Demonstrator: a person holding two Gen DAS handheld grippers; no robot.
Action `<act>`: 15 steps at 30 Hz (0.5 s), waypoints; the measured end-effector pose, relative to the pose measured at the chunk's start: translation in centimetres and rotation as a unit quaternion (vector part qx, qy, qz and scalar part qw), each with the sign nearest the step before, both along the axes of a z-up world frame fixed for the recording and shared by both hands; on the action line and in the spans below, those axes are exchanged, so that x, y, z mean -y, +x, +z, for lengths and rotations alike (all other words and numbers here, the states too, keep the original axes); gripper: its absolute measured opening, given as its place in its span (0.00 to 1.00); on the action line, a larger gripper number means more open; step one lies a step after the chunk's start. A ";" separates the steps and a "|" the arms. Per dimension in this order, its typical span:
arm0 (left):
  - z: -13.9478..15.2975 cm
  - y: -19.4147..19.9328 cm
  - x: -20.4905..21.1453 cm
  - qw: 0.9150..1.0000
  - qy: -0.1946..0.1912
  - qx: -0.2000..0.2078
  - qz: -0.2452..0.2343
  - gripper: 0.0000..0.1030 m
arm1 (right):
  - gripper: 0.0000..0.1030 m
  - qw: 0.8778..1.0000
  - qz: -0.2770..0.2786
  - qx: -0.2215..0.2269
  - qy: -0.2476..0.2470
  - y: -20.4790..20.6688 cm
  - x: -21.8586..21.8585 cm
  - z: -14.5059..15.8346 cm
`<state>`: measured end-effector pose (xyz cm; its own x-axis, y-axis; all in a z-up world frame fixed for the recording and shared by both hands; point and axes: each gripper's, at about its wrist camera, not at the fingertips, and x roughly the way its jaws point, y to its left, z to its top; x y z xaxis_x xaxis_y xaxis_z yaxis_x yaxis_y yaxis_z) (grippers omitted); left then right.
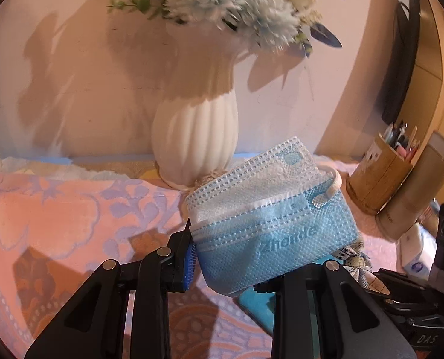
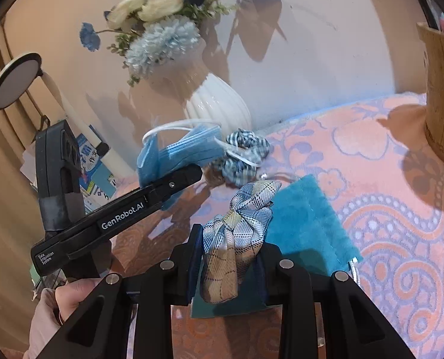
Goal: Organize soft objects
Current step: 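Carry the face mask and plaid bow with both tools over the glass bowl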
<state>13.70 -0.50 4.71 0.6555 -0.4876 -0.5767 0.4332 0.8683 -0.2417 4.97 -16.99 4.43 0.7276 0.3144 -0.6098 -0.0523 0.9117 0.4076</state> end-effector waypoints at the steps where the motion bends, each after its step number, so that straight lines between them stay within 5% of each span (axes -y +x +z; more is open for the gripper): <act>1: 0.3 -0.3 -0.1 1.000 -0.003 0.002 0.000 0.24 | 0.29 1.000 -0.001 0.005 -0.004 -0.2 -0.1 0.3; 6: 2.1 -2.2 0.6 1.000 0.009 0.004 0.002 0.24 | 0.29 0.999 0.009 0.015 -0.030 -1.7 -1.2 1.7; 15: 1.5 -4.1 1.0 0.997 0.024 -0.063 0.046 0.24 | 0.29 0.999 0.023 -0.013 -0.020 -3.3 -1.0 3.6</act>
